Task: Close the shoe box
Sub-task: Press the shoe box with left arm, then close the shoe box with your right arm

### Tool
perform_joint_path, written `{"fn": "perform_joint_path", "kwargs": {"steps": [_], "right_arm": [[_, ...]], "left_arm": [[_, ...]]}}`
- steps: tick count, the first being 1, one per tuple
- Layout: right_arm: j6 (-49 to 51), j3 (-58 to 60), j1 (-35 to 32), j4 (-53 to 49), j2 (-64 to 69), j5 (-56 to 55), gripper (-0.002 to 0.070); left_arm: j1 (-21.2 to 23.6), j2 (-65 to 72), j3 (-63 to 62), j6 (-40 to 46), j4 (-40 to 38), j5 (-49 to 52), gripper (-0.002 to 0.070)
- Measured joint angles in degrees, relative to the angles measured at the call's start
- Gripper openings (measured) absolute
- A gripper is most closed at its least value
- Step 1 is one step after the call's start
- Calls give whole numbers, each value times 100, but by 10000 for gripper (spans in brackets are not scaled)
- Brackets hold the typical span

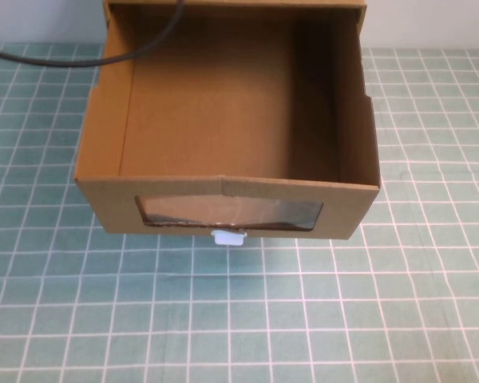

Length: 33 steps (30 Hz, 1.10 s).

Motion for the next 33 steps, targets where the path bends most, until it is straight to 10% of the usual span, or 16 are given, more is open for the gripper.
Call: {"fn": "perform_joint_path", "kwargs": {"steps": [16, 27, 33], "right_arm": [[0, 0, 0, 107, 0, -227, -12], [0, 0, 0, 2732, 0, -1922, -12], [0, -904, 0, 3203, 406, -118, -11]], "left_arm": [[-281, 927, -637, 156, 55, -15, -5], [-314, 927, -650, 167, 174, -14, -5], [-325, 927, -653, 177, 199, -35, -5]]}}
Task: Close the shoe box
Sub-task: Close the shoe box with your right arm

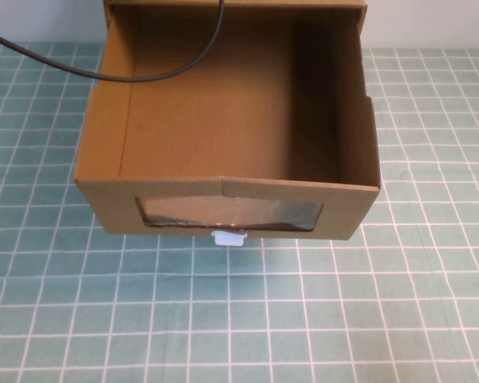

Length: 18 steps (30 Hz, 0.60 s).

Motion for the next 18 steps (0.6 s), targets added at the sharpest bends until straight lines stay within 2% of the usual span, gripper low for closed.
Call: {"fn": "perform_joint_path", "kwargs": {"steps": [5, 8, 14, 18], "right_arm": [[-270, -1668, 0, -469, 1569, 2401, -11], [-709, -2481, 0, -597, 2615, 3424, -11], [-1423, -3719, 64, -369, 4272, 3879, -11], [-1490, -4339, 689, -342, 5262, 3829, -11]], "left_arm": [[0, 0, 0, 0, 10, 0, -5], [-8, 0, 0, 0, 10, 0, -5], [-8, 0, 0, 0, 10, -8, -5], [-8, 0, 0, 0, 10, -23, -5]]}}
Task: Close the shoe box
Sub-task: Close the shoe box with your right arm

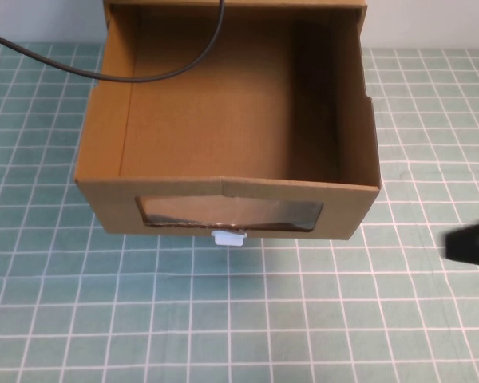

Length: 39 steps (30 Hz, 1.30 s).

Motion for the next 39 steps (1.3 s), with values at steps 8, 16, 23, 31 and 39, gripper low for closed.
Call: {"fn": "perform_joint_path", "kwargs": {"steps": [8, 16, 23, 31, 39], "right_arm": [[840, -742, 2535, -648, 941, -1152, -11], [1040, -1074, 3220, -841, 1854, -2360, -11], [1040, -1569, 3241, -895, 2499, -2666, -11], [1024, -2088, 3074, -922, 2892, -2895, -11], [892, -2694, 2721, -932, 3244, -2966, -11]], "left_arm": [[0, 0, 0, 0, 23, -41, -5], [0, 0, 0, -84, 32, -65, -5], [0, 0, 0, -83, 32, -76, -5], [0, 0, 0, -83, 32, -76, -5], [0, 0, 0, -83, 32, -66, -5]]}}
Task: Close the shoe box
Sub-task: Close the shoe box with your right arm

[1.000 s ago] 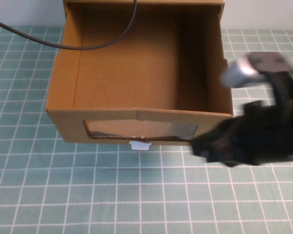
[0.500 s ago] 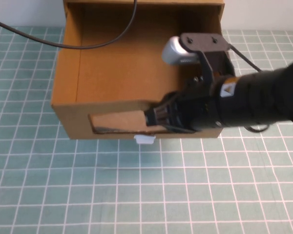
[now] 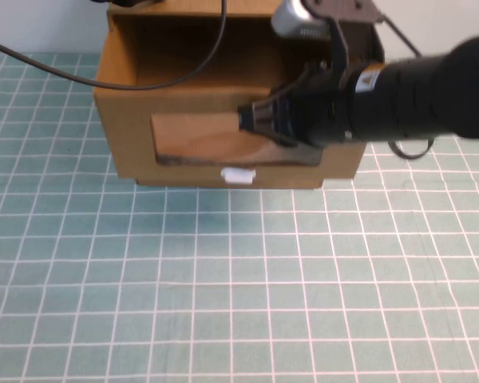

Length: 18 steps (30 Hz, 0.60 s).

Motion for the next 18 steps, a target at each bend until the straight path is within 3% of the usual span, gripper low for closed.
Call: {"fn": "perform_joint_path", "kwargs": {"steps": [9, 18], "right_arm": [[-111, -857, -406, 189, 672, 189, -11], [-1364, -1144, -517, 1580, 831, 634, -11]], "left_arm": [[0, 0, 0, 0, 0, 0, -5], [0, 0, 0, 0, 0, 10, -5]]}}
